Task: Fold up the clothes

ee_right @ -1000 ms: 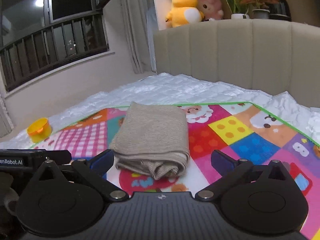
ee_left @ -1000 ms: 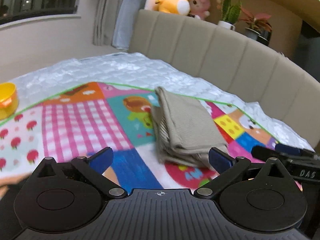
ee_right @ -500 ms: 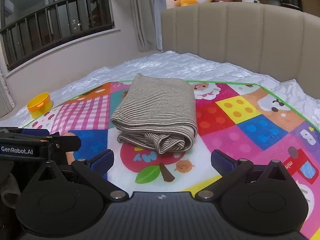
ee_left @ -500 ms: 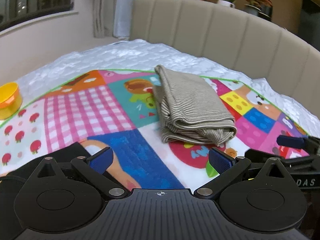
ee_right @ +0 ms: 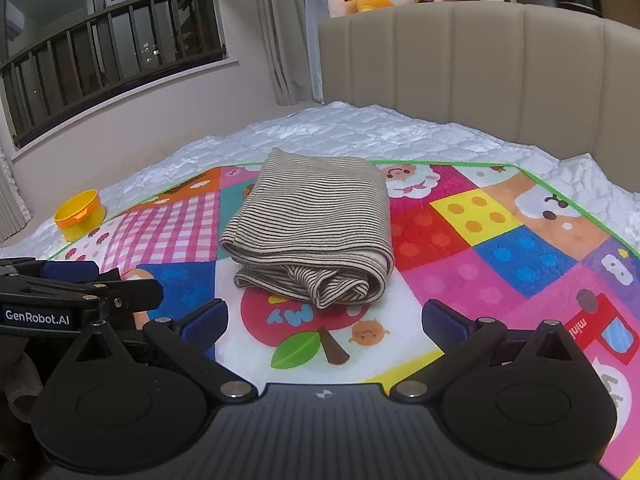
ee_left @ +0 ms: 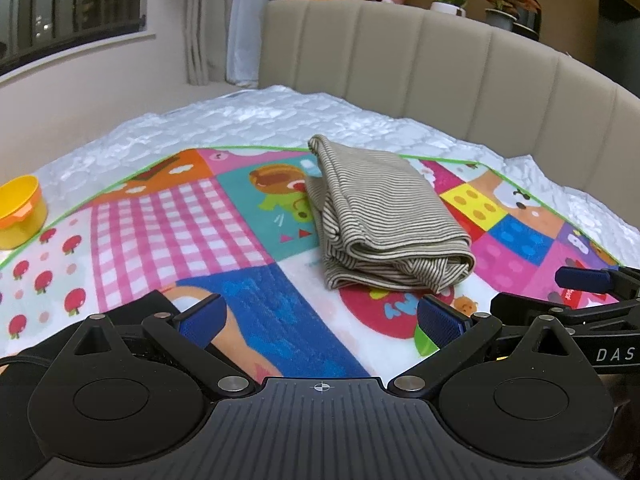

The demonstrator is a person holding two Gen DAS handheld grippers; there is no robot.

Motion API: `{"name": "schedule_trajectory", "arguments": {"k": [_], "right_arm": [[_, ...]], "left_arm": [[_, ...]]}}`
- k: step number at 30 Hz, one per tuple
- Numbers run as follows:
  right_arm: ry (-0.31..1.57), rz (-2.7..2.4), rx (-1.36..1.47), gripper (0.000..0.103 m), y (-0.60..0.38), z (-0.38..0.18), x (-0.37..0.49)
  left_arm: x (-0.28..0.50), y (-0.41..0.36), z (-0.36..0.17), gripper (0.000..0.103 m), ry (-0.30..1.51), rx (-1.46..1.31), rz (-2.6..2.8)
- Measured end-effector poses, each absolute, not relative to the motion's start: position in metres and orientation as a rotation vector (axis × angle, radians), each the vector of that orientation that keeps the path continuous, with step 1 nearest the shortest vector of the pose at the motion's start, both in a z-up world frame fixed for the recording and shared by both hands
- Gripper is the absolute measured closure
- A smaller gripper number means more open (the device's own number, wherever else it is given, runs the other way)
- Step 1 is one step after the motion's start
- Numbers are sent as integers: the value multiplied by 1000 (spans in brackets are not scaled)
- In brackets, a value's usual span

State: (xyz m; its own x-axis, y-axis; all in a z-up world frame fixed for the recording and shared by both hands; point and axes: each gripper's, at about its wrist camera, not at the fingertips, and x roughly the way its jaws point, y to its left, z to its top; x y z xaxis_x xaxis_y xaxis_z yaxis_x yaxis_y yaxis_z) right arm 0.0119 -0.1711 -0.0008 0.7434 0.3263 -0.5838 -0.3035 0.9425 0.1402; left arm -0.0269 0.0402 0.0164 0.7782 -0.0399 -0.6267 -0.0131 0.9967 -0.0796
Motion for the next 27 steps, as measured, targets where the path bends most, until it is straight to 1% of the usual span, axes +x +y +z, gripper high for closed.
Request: {"name": "schedule_trajectory", "arguments": {"k": [27], "right_arm": [[622,323,61,0,-177,3,12]], "left_arm": [[-26,42,16,0,675,-78,-22]]}}
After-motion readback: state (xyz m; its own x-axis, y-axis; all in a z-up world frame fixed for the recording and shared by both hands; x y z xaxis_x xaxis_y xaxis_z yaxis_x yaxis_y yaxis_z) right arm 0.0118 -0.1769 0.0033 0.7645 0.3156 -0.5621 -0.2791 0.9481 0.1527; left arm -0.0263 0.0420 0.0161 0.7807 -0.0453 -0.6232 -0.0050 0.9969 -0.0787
